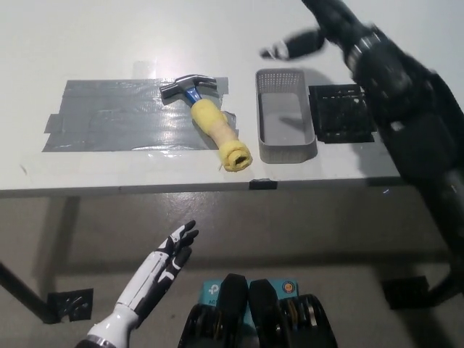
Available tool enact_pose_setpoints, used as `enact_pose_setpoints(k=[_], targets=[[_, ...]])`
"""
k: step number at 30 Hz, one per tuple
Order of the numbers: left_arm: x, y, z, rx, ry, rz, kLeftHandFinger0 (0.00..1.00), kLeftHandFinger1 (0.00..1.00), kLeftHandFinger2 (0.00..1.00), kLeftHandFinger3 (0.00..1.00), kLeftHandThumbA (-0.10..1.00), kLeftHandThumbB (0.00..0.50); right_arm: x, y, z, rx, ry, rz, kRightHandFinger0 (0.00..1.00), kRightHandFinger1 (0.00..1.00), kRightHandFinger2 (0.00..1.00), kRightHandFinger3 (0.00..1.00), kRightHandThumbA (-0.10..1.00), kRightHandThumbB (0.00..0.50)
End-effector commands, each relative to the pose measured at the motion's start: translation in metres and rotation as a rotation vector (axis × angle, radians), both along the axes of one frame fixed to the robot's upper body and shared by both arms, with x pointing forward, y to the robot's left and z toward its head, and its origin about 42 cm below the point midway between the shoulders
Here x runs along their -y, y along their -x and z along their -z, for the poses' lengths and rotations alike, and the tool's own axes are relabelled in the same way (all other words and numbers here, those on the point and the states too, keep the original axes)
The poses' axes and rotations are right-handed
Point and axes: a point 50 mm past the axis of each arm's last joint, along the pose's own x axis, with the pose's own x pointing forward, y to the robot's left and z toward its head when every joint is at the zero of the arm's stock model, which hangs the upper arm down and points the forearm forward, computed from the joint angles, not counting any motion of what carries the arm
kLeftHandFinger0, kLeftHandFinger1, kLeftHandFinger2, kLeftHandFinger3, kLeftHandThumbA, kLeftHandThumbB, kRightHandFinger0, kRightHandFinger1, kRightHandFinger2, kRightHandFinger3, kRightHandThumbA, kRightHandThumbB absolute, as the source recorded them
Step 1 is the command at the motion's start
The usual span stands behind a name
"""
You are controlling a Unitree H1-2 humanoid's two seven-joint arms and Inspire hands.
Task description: The robot picks the hammer placed on top of the gray container with right hand and places it on the grey area of the desk
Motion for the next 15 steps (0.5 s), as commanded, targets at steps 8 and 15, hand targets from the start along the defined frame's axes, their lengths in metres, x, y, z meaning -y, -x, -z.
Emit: enact_pose_setpoints(k=[8, 15], targets=[[-0.037, -0.058, -0.031, 0.140, 0.160, -0.146, 1.00, 1.00, 1.00, 1.00, 1.00, 0.332, 0.131, 0.271, -0.052, 0.453, -0.296, -0.201, 1.00, 1.00, 1.00, 1.00, 1.00, 0.384], [-0.036, -0.058, -0.023, 0.136, 0.156, -0.148, 1.00, 1.00, 1.00, 1.00, 1.00, 0.322, 0.132, 0.295, 0.000, 0.354, -0.391, -0.150, 1.00, 1.00, 1.00, 1.00, 1.00, 0.365]])
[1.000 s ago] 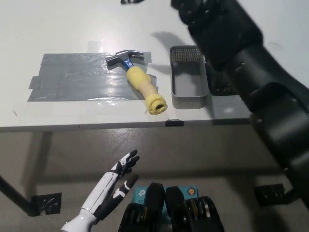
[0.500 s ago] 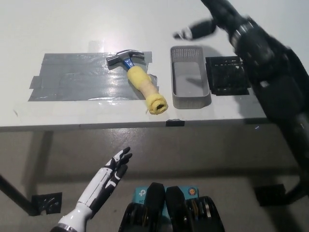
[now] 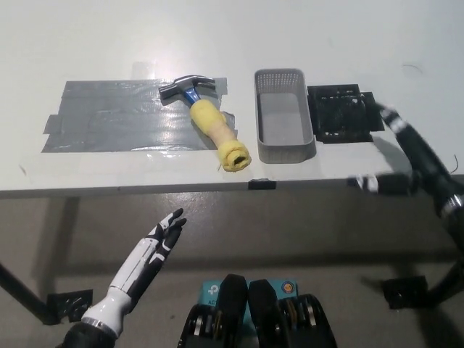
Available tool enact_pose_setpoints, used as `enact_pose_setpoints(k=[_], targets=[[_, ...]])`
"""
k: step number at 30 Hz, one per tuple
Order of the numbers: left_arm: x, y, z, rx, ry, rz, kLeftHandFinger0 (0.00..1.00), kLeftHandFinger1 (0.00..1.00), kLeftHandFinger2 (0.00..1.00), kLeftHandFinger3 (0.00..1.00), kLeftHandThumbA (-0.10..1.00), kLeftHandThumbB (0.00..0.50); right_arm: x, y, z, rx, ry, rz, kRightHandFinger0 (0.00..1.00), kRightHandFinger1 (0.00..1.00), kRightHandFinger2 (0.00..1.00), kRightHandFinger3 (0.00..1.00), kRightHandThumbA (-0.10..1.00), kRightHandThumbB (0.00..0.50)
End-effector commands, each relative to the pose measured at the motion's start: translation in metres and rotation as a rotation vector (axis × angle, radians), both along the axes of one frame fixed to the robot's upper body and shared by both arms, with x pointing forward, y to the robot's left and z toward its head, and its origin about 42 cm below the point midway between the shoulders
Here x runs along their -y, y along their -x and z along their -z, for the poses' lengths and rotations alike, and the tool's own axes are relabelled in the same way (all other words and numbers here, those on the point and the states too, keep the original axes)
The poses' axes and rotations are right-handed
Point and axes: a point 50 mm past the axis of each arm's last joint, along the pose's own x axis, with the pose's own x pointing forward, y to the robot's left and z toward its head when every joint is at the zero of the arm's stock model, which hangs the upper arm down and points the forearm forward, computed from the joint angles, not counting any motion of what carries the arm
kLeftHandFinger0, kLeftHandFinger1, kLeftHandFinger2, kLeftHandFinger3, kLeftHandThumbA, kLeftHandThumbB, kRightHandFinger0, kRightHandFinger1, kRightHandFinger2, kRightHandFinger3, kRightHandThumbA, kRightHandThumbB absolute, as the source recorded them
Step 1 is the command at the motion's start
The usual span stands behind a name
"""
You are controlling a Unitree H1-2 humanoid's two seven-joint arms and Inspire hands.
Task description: The robot picks the hammer placed on top of the gray container with right hand and places it on the grey area of the desk
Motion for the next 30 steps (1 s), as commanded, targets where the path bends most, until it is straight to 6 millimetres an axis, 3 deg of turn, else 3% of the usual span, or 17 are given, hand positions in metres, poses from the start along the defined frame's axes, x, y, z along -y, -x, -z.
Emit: enact_pose_setpoints(k=[1, 3, 5, 8, 9, 12, 15, 18, 21, 26, 28, 30], targets=[[-0.024, -0.034, -0.028, 0.164, 0.151, -0.107, 1.00, 1.00, 1.00, 1.00, 1.00, 0.318, 0.020, 0.175, -0.127, 0.519, -0.271, -0.220, 1.00, 1.00, 1.00, 1.00, 1.00, 0.367], [-0.025, -0.028, -0.024, 0.149, 0.156, -0.112, 1.00, 1.00, 1.00, 1.00, 1.00, 0.317, 0.019, 0.182, -0.111, 0.480, -0.304, -0.213, 1.00, 1.00, 1.00, 1.00, 1.00, 0.359], [-0.026, -0.023, -0.020, 0.133, 0.163, -0.114, 1.00, 1.00, 1.00, 1.00, 1.00, 0.312, 0.015, 0.183, -0.084, 0.417, -0.347, -0.177, 1.00, 1.00, 1.00, 1.00, 1.00, 0.368], [-0.027, -0.013, -0.011, 0.110, 0.162, -0.113, 1.00, 1.00, 1.00, 1.00, 1.00, 0.308, 0.013, 0.186, -0.049, 0.335, -0.370, -0.133, 1.00, 1.00, 1.00, 1.00, 1.00, 0.306], [-0.028, -0.008, -0.007, 0.095, 0.160, -0.114, 1.00, 1.00, 1.00, 1.00, 1.00, 0.316, 0.012, 0.186, -0.029, 0.288, -0.391, -0.105, 1.00, 1.00, 1.00, 1.00, 1.00, 0.266], [-0.030, 0.002, 0.001, 0.074, 0.154, -0.118, 1.00, 1.00, 1.00, 1.00, 1.00, 0.320, 0.009, 0.187, 0.001, 0.210, -0.424, -0.073, 1.00, 1.00, 1.00, 1.00, 1.00, 0.240], [-0.034, 0.019, 0.011, 0.051, 0.150, -0.125, 1.00, 1.00, 1.00, 1.00, 1.00, 0.309, 0.005, 0.186, 0.042, 0.099, -0.430, -0.039, 1.00, 1.00, 1.00, 1.00, 1.00, 0.240], [-0.040, 0.034, 0.020, 0.023, 0.144, -0.137, 1.00, 1.00, 1.00, 1.00, 1.00, 0.310, 0.001, 0.187, 0.082, -0.010, -0.461, -0.005, 1.00, 1.00, 1.00, 1.00, 1.00, 0.204], [-0.044, 0.048, 0.028, 0.001, 0.147, -0.152, 1.00, 1.00, 1.00, 1.00, 1.00, 0.309, 0.001, 0.187, 0.116, -0.105, -0.459, 0.030, 1.00, 1.00, 1.00, 1.00, 1.00, 0.226], [-0.054, 0.059, 0.032, -0.009, 0.112, -0.169, 1.00, 1.00, 1.00, 1.00, 1.00, 0.326, -0.005, 0.190, 0.137, -0.164, -0.488, 0.017, 1.00, 1.00, 1.00, 1.00, 0.97, 0.180], [-0.055, 0.062, 0.034, -0.012, 0.103, -0.169, 1.00, 1.00, 1.00, 1.00, 1.00, 0.325, -0.004, 0.192, 0.142, -0.190, -0.488, 0.021, 1.00, 1.00, 1.00, 1.00, 0.98, 0.215], [-0.056, 0.064, 0.036, -0.017, 0.096, -0.166, 1.00, 1.00, 1.00, 1.00, 1.00, 0.312, -0.004, 0.193, 0.146, -0.192, -0.496, 0.019, 1.00, 1.00, 1.00, 1.00, 0.99, 0.210]])
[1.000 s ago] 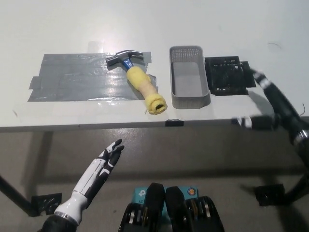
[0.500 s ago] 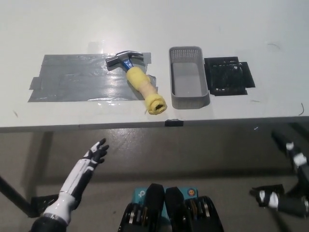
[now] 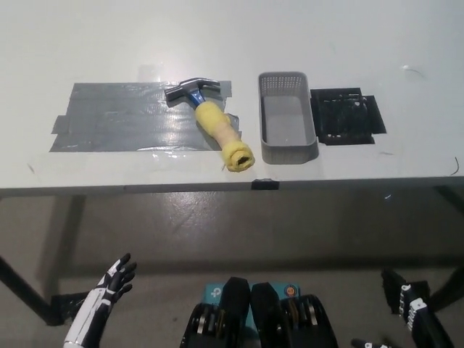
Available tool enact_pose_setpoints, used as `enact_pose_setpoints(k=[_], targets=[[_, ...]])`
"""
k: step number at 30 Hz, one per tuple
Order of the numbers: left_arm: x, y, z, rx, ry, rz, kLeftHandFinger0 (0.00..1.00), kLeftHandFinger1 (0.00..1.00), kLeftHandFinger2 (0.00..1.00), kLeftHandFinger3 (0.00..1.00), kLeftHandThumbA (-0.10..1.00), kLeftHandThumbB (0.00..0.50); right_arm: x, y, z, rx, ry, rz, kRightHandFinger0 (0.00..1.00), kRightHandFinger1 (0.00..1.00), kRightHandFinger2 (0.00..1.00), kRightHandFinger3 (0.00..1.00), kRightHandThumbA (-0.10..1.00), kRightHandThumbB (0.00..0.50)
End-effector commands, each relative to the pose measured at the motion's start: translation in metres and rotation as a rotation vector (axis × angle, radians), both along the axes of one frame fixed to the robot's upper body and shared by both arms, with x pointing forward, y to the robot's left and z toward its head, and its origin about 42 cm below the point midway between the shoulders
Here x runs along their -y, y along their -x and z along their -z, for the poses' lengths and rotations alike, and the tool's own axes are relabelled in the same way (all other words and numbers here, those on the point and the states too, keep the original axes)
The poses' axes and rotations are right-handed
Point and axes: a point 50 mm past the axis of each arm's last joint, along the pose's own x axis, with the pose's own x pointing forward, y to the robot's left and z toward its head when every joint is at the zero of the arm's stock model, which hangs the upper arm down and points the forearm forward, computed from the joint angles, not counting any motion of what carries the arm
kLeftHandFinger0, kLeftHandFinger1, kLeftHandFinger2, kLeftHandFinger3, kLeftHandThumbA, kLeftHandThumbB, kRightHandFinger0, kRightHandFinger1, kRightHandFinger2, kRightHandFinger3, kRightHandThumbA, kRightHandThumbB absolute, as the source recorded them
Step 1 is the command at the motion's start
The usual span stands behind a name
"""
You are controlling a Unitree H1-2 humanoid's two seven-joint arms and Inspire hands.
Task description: The robot picks the hammer placed on top of the gray container with right hand and places it on the grey area of the desk
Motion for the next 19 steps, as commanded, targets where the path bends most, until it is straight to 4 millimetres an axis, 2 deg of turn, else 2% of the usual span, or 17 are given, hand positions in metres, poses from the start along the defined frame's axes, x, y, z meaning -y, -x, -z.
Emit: enact_pose_setpoints(k=[1, 2, 6, 9, 19], targets=[[-0.0047, -0.0003, -0.0116, 0.080, -0.014, 0.008, 1.00, 1.00, 1.00, 1.00, 1.00, 0.302, -0.0015, 0.0017, -0.0018, 0.074, -0.038, -0.029, 1.00, 1.00, 1.00, 1.00, 0.99, 0.208], [-0.0064, -0.0002, -0.0116, 0.077, -0.010, 0.005, 1.00, 1.00, 1.00, 1.00, 1.00, 0.301, -0.0034, 0.0010, -0.0015, 0.075, -0.030, -0.031, 1.00, 1.00, 1.00, 1.00, 0.99, 0.198], [-0.0105, 0.0007, -0.0127, 0.070, -0.015, 0.000, 1.00, 1.00, 1.00, 1.00, 1.00, 0.315, -0.0068, 0.0003, -0.0005, 0.074, -0.032, -0.034, 1.00, 1.00, 1.00, 1.00, 0.99, 0.212], [-0.0115, 0.0008, -0.0123, 0.075, -0.005, 0.000, 1.00, 1.00, 1.00, 1.00, 1.00, 0.309, -0.0069, 0.0008, -0.0006, 0.080, -0.018, -0.030, 1.00, 1.00, 1.00, 1.00, 0.99, 0.191], [-0.0122, 0.0080, -0.0105, 0.079, 0.005, -0.024, 1.00, 1.00, 1.00, 1.00, 1.00, 0.302, -0.0100, -0.0017, -0.0036, 0.089, -0.030, -0.044, 1.00, 1.00, 1.00, 1.00, 0.97, 0.194]])
